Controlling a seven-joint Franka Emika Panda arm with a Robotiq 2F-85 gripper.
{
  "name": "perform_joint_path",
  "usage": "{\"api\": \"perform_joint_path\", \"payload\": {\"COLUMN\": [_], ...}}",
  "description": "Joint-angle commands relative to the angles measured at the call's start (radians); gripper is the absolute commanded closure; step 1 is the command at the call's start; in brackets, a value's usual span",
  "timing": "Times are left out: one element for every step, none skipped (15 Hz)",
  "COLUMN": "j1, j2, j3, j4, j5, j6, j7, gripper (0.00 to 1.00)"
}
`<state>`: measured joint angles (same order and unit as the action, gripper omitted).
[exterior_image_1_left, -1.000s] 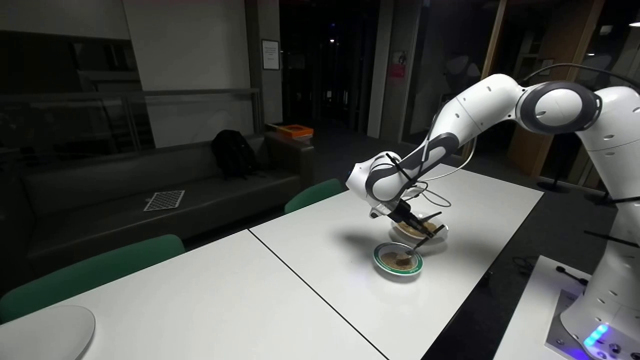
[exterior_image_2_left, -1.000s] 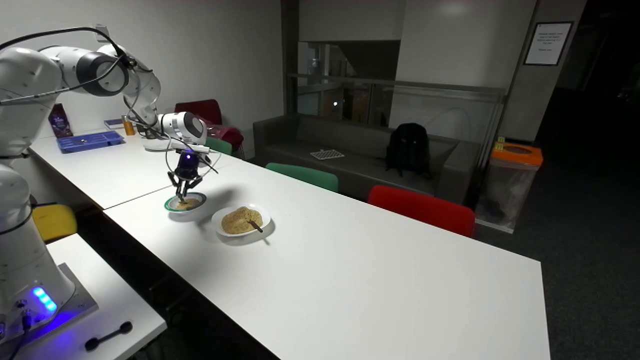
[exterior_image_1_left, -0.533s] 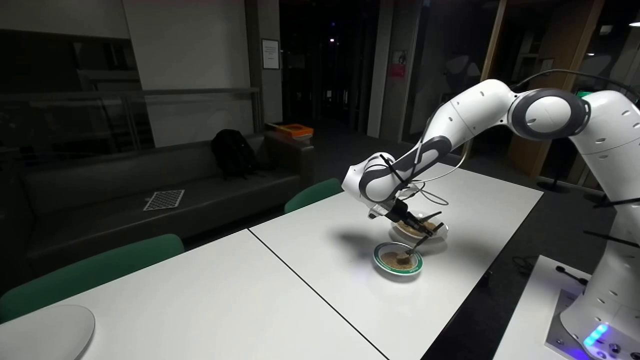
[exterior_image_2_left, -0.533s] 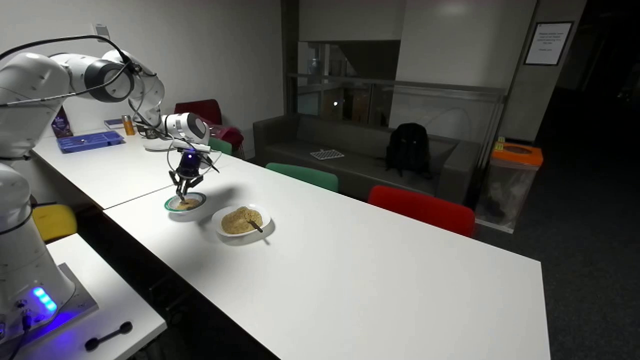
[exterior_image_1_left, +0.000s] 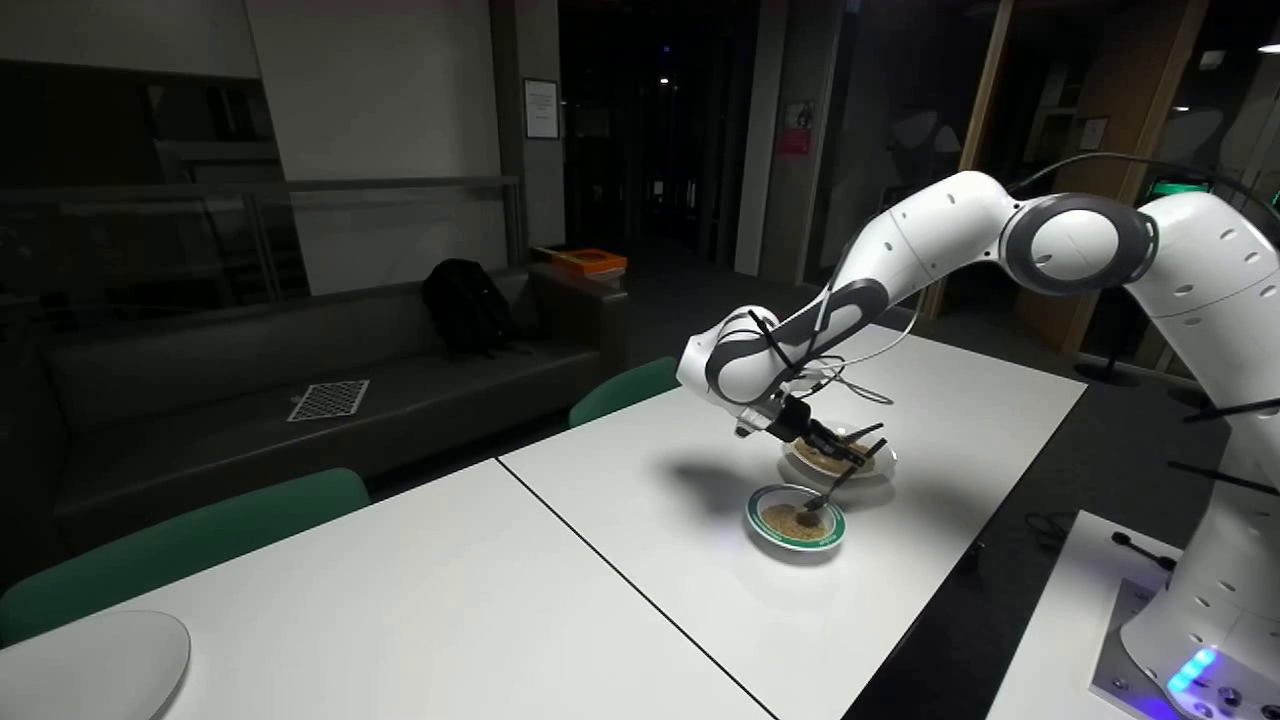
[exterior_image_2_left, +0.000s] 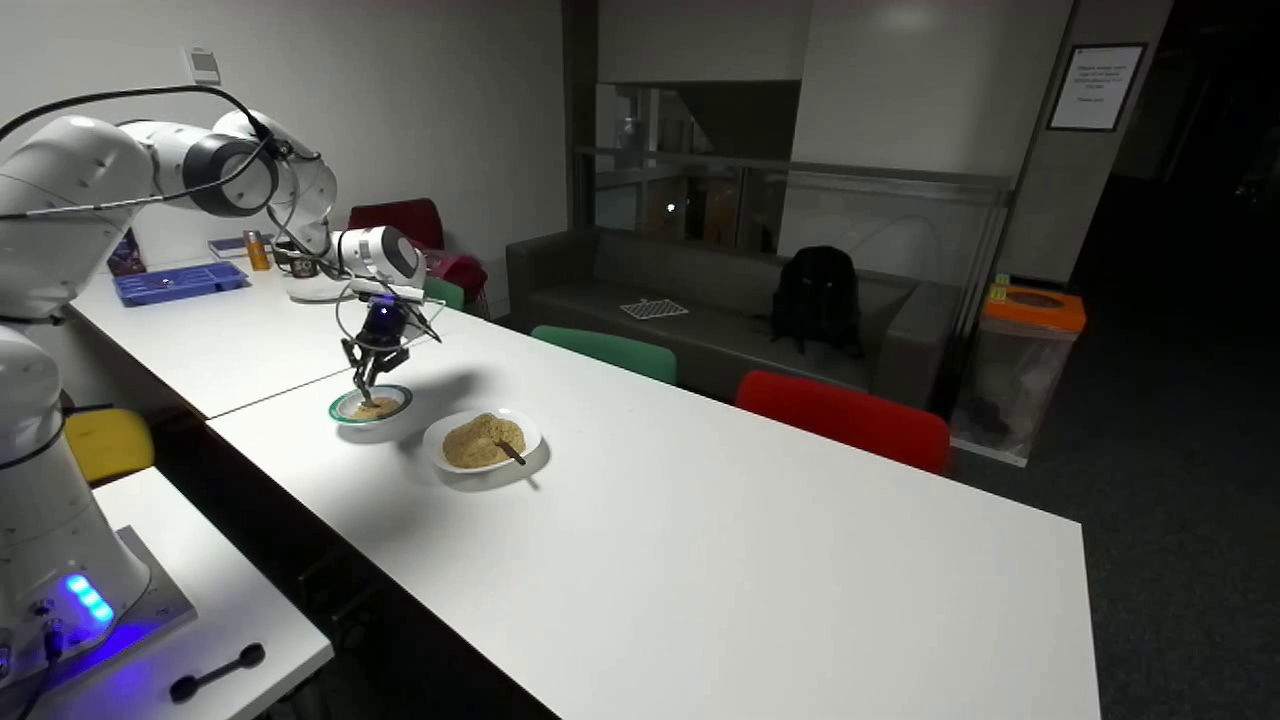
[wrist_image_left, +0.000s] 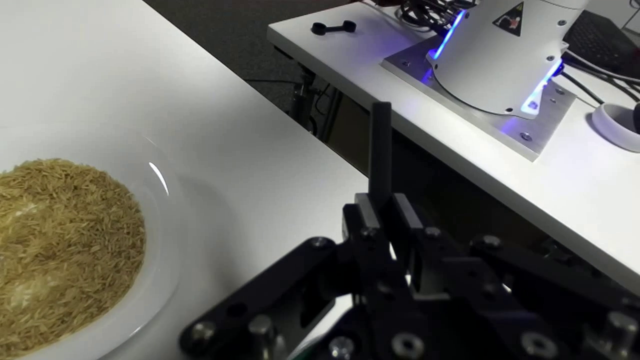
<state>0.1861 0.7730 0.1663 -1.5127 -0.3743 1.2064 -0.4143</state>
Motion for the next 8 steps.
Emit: {"api": "perform_joint_path", "payload": {"j1": [0.021, 0.023, 0.025, 0.028, 0.029, 0.03, 0.032, 0.035], "j2": [0.043, 0.052, 0.061, 0.074, 0.083, 0.093, 0.106, 0.116], "j3": [-0.009, -0.01, -0.01, -0.012, -0.011, -0.01, -0.01, -0.009], "j4": [0.08, 0.093, 0.107, 0.124, 0.137, 0.152, 0.168, 0.183], "j5": [-0.014, -0.017, -0.019, -0.02, -0.02, -0.019, -0.017, -0.016], "j6": [-0.103, -0.124, -0.143, -0.164, -0.179, -0.195, -0.21, -0.224], "j7": [0.037, 0.044, 0.049, 0.056, 0.06, 0.064, 0.069, 0.072], "gripper": [0.97, 0.97, 0.97, 0.97, 0.97, 0.97, 0.97, 0.97]}}
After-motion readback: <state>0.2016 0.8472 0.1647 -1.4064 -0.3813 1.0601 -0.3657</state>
